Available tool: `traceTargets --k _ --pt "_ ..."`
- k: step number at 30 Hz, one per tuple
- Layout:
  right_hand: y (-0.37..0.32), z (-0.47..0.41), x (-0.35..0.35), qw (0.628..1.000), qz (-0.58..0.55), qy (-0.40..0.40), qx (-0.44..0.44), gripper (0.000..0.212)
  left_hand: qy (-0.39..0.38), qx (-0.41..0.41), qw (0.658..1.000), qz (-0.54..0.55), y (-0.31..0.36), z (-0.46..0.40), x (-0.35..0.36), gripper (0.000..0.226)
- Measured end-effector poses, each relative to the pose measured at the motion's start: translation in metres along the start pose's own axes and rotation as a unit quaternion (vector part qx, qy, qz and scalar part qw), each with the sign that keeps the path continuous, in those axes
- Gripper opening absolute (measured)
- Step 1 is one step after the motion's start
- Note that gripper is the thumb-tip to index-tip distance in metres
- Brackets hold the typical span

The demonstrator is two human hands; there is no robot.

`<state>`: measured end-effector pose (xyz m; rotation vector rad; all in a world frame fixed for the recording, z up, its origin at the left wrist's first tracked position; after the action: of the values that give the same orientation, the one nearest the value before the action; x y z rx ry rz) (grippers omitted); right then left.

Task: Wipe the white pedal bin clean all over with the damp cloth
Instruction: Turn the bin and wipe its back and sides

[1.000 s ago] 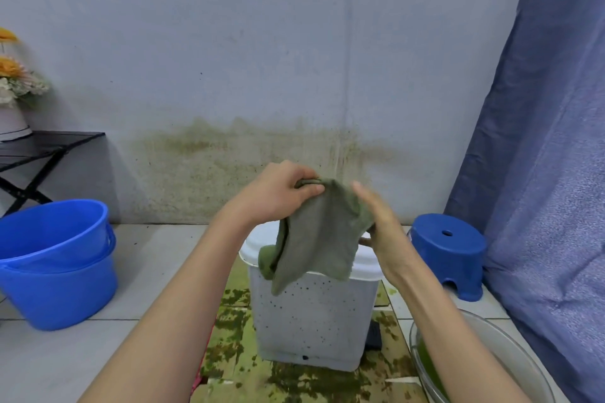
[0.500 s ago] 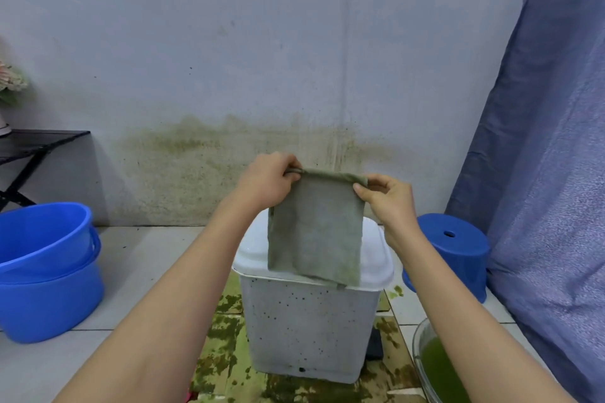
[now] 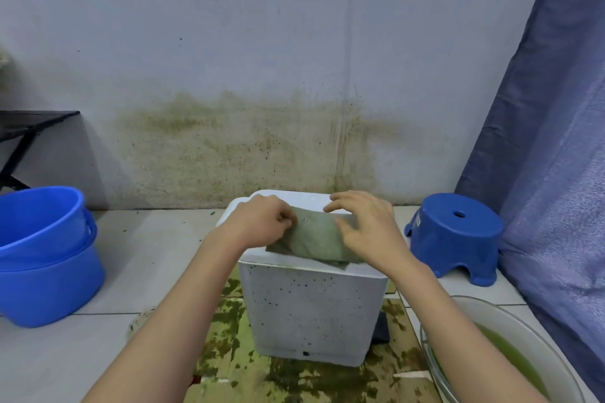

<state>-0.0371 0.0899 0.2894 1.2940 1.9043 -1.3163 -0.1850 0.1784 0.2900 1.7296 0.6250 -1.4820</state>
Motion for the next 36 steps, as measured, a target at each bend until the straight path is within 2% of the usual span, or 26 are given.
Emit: traceTargets --k 1,3,5,8,10,13,15,17,20,22,25,28,31,33,36 --pt "-0.007 -0.006 0.012 0.998 0.003 -0.034 -0.049 0.026 0.032 -0.013 0.999 0.012 -0.009 -0.001 0.000 0.029" --pt "-0.018 -0.011 0.046 0.981 0.042 -0.152 -0.116 0.041 0.099 -0.057 0.992 0.059 -0.035 -0.005 0.002 0.033" --pt "-0.018 -0.012 0.074 0.959 0.127 -0.210 -0.144 0.057 0.132 -0.081 0.981 0.116 -0.058 -0.008 0.015 0.036" --pt "-0.010 -0.005 0.078 0.966 0.148 -0.181 -0.109 0.070 0.086 -0.090 0.984 0.129 -0.073 -0.003 0.047 0.048" --pt "0.006 0.010 0.066 0.975 0.163 -0.138 -0.061 0.075 0.091 -0.097 0.981 0.140 -0.077 0.000 0.062 0.049" --pt "0.044 0.023 0.043 0.972 0.201 -0.072 0.101 0.066 0.152 -0.103 0.964 0.192 -0.076 -0.001 0.066 0.049" --pt "0.062 0.005 0.038 0.963 0.150 -0.096 0.204 0.059 0.185 -0.118 0.952 0.215 -0.074 -0.003 0.067 0.047" --pt "0.066 -0.026 0.045 0.949 0.135 -0.129 0.252 0.063 0.198 -0.134 0.946 0.219 -0.071 -0.005 0.067 0.046" --pt "0.049 -0.062 0.070 0.942 0.147 -0.162 0.253 0.073 0.207 -0.146 0.944 0.213 -0.072 -0.005 0.068 0.044" --pt "0.022 -0.071 0.094 0.951 0.115 -0.179 0.223 0.068 0.212 -0.147 0.942 0.213 -0.072 -0.005 0.067 0.044" --pt "-0.028 -0.060 0.113 0.970 0.091 -0.189 0.126 0.056 0.211 -0.150 0.943 0.210 -0.073 -0.004 0.065 0.043" --pt "-0.031 -0.029 0.099 0.985 0.112 -0.129 0.007 0.051 0.180 -0.136 0.955 0.194 -0.076 -0.002 0.064 0.044" --pt "0.002 0.001 0.077 0.982 0.172 -0.047 -0.065 0.061 0.157 -0.129 0.959 0.195 -0.079 -0.005 0.061 0.044" --pt "0.026 -0.002 0.073 0.975 0.217 0.001 -0.046 0.061 0.155 -0.132 0.959 0.198 -0.078 -0.014 0.058 0.043" --pt "0.037 -0.026 0.073 0.966 0.231 0.106 0.039 0.052 0.161 -0.127 0.950 0.235 -0.074 -0.031 0.057 0.037"
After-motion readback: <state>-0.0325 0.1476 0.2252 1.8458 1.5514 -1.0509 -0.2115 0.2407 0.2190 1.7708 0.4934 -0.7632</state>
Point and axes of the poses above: each hand's wrist, its own z-axis away from the middle knuckle, its own x-axis out of the palm, y = z × x, the point moved 5 cm from there along -z, towards the middle knuckle, and after that the axes turned 1 degree about -x, right-handed, at the moved point
